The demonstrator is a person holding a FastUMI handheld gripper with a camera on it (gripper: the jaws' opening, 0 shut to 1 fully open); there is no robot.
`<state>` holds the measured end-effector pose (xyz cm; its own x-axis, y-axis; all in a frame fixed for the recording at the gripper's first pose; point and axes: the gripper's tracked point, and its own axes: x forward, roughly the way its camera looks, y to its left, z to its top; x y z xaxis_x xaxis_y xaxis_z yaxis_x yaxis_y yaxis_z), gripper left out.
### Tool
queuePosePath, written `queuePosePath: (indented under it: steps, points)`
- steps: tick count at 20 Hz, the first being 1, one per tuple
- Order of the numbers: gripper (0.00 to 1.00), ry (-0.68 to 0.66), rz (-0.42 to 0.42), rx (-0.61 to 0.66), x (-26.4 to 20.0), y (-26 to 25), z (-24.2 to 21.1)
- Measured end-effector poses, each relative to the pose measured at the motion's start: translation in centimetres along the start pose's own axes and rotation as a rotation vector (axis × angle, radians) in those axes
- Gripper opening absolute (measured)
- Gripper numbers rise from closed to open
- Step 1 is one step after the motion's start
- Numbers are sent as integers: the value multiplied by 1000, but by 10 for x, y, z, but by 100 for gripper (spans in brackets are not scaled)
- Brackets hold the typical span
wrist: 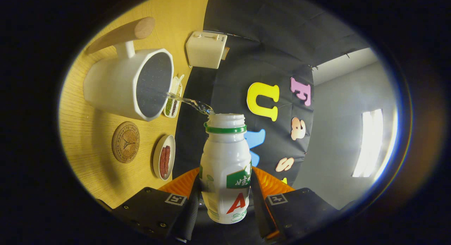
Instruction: Take the bottle from table, then pour the juice into the cup, finally place the bottle on the coaster
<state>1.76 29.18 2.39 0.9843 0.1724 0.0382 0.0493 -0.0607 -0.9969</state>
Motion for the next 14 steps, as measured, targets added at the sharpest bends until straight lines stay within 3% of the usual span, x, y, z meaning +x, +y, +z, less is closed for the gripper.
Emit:
queuePosePath:
  steps: [14]
  points:
    - [68,-11,-17,-34,0,-4,0]
